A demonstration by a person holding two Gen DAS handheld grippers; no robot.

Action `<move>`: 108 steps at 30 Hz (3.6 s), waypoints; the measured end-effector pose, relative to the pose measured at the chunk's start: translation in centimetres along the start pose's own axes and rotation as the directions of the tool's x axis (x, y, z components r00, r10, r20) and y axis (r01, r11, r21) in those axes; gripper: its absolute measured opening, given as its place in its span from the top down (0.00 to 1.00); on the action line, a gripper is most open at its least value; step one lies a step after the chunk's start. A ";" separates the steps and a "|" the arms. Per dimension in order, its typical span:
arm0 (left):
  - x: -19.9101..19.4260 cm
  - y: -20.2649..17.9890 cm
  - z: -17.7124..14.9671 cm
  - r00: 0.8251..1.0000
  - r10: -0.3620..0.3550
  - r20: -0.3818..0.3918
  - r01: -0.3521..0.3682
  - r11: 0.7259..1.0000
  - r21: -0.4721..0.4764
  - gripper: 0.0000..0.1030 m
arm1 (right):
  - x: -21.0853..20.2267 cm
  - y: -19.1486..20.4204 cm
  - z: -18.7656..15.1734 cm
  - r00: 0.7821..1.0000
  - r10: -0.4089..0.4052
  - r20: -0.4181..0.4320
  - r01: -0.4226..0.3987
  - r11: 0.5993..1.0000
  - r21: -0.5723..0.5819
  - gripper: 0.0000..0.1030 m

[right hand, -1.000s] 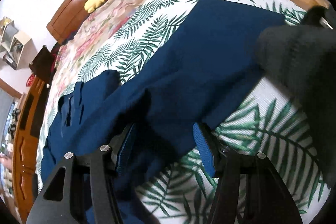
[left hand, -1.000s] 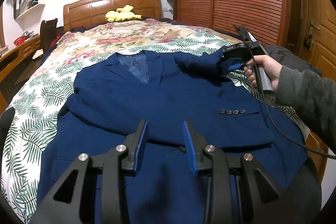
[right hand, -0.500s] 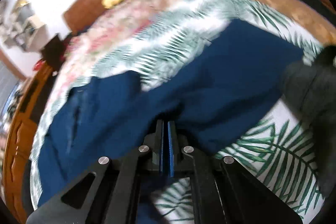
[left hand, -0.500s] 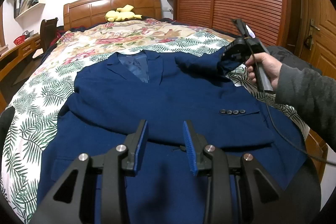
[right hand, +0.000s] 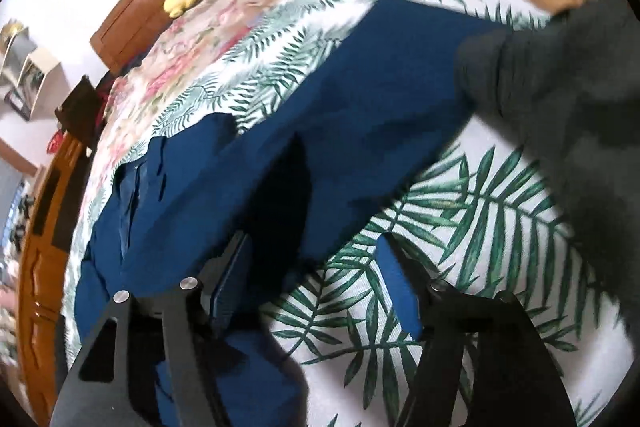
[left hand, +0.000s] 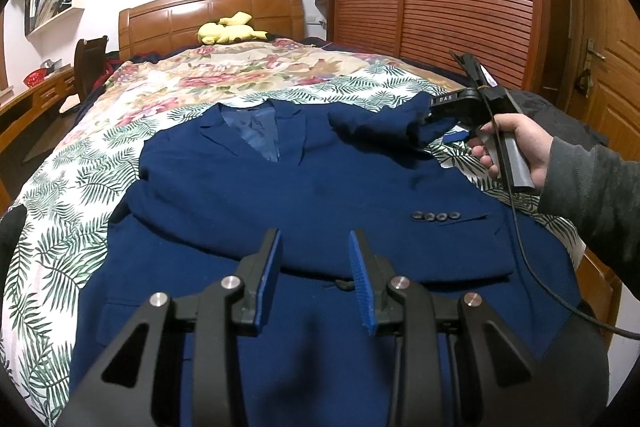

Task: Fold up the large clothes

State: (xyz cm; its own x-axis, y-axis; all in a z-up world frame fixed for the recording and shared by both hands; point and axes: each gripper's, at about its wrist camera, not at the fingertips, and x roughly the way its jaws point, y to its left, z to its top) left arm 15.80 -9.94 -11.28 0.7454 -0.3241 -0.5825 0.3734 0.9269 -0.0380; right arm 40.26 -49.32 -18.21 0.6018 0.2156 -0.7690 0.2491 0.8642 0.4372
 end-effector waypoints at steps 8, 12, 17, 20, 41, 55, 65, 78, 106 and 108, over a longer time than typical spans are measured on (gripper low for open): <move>0.2 0.2 0.0 1.000 0.003 -0.005 -0.003 1.000 -0.003 0.69 | 2.1 -0.6 1.9 0.998 0.067 0.013 -0.068 0.988 0.142 0.36; 0.4 0.1 0.0 1.000 0.000 -0.012 0.000 1.000 0.001 0.69 | 2.9 0.6 2.8 0.999 0.047 0.022 -0.049 0.994 0.099 0.36; 0.6 0.1 -0.1 1.000 0.001 -0.017 -0.001 1.000 0.004 0.69 | 3.9 1.5 3.7 1.000 0.021 0.009 -0.022 0.998 0.058 0.68; 0.6 0.1 -0.1 1.000 0.003 -0.018 -0.003 1.000 0.004 0.69 | 4.6 1.6 3.6 1.000 0.000 -0.015 0.000 1.000 0.031 0.90; -0.4 0.5 0.0 1.000 -0.001 0.008 0.001 1.000 -0.006 0.69 | -4.5 8.3 0.5 0.978 0.206 0.040 -0.198 0.970 -0.144 0.74; -1.2 0.7 0.3 1.000 -0.003 0.024 0.003 1.000 -0.013 0.69 | 1.3 1.9 -1.4 0.968 0.235 -0.083 -0.215 0.955 0.203 0.30; -0.6 1.0 0.1 1.000 0.011 0.010 -0.011 1.000 -0.012 0.69 | 3.3 1.3 3.0 0.988 0.154 -0.012 -0.149 0.972 0.180 0.88; -1.2 2.1 0.4 0.999 0.021 0.024 -0.020 0.999 -0.040 0.69 | -8.5 15.9 -8.8 0.978 0.208 -0.016 -0.170 0.747 -0.642 0.64; 0.3 0.7 -0.2 0.999 0.038 -0.015 -0.038 0.999 0.006 0.69 | 2.6 1.9 0.4 0.986 0.106 -0.130 -0.114 0.992 -0.049 0.45; 0.3 0.7 -0.2 0.999 0.035 -0.014 -0.035 0.999 0.006 0.69 | 3.1 2.5 0.7 0.985 0.118 -0.127 -0.124 0.992 -0.038 0.46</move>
State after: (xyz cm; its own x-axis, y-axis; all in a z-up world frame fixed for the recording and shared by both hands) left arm 16.17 -9.40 -11.62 0.7502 -0.2889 -0.5948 0.3507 0.9364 -0.0125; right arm 43.28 -46.80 -19.20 0.5255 0.3726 -0.7649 0.1431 0.8475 0.5111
